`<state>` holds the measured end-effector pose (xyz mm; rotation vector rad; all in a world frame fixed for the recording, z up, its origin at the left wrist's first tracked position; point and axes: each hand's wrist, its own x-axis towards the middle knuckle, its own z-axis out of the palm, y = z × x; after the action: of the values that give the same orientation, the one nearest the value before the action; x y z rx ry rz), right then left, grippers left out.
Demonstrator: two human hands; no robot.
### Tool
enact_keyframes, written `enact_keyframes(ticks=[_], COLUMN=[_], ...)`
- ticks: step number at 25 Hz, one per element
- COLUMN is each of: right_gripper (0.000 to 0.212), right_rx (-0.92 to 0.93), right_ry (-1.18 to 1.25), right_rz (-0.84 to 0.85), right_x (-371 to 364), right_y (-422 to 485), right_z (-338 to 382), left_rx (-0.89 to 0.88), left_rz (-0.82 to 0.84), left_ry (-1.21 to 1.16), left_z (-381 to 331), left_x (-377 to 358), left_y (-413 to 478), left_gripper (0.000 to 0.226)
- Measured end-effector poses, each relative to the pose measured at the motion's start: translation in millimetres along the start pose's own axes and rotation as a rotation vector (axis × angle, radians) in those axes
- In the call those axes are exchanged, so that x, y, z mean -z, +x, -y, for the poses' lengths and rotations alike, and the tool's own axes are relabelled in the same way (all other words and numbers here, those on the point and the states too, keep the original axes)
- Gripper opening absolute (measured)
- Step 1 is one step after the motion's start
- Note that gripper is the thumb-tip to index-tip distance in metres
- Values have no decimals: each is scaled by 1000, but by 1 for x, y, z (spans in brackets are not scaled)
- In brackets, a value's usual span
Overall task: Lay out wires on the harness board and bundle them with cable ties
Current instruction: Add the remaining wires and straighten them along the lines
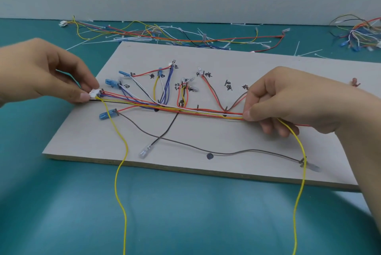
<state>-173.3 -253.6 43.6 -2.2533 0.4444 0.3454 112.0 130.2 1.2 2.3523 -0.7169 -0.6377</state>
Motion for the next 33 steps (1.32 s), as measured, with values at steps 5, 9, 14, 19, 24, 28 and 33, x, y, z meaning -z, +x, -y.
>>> enact_keyframes(ticks=[5,9,14,19,24,28,33], right_gripper=[16,24,29,37,44,43,30], right_rx=[-27,-46,-64,-79,-45,4,34], right_ry=[-65,-102,-73,-113,-181,-237,-157], right_rz=[-11,-32,-113,-135,-188,-237,-183], right_x=[-2,-2,-1,2,5,8,13], right_y=[0,1,0,1,-1,1,2], right_z=[0,1,0,-1,-2,-5,-11], left_rx=[72,99,-74,-448,-573,-566,-533], left_rz=[-68,-58,-252,-221,-93,-158,-139], left_ry=[17,130,382,332,306,225,169], left_z=[1,1,-54,-175,-214,-207,-204], left_x=[-2,5,-10,-90,-169,-175,-178], left_y=[9,4,-26,-38,-15,-3,-1], left_gripper=[79,80,47,20,4,9,8])
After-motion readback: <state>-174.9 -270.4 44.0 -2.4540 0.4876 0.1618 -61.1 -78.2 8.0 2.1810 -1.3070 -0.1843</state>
